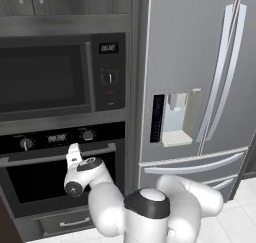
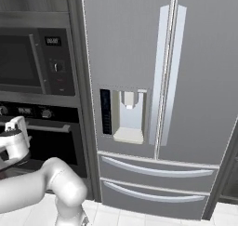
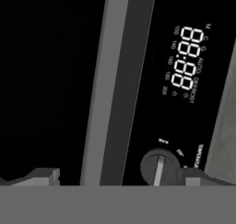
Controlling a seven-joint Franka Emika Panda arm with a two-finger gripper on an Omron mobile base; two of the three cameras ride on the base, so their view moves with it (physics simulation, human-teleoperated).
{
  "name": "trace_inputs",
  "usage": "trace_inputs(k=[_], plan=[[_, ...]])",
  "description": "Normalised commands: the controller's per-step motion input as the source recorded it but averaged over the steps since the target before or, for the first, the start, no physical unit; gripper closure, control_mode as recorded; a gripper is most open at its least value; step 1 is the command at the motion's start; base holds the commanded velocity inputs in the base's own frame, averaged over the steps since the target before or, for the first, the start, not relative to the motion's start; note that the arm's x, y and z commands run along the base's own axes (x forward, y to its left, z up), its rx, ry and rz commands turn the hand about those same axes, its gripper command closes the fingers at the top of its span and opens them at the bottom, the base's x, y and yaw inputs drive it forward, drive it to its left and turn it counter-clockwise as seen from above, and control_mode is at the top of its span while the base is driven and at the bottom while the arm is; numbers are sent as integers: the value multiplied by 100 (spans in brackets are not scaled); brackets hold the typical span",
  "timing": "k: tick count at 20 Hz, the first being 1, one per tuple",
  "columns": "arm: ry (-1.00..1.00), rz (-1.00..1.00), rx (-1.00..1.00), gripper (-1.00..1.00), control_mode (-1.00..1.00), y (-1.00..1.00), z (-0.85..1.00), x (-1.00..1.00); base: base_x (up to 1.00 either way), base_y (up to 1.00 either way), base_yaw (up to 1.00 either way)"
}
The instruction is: Take the baked cake out of the oven and place it on the plate for cooling. Then close the oven door.
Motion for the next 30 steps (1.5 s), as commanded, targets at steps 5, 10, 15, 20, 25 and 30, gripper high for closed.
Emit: trace_inputs(k=[5, 10, 15, 20, 25, 30], plan=[[-2, 0, -1, -100, -100, 0, -28, 22, 0, 0, 0], [-4, 0, 0, -100, -100, 2, -19, 23, 0, 0, 0], [-4, 0, 0, -100, -100, 4, -15, 21, 0, 0, 0], [-7, 0, 0, -100, -100, 9, -13, 25, 0, 0, 0], [-8, 0, 0, -100, -100, 10, -12, 23, 0, 0, 0], [-5, 0, -1, -100, -100, 11, -16, 19, 0, 0, 0]])
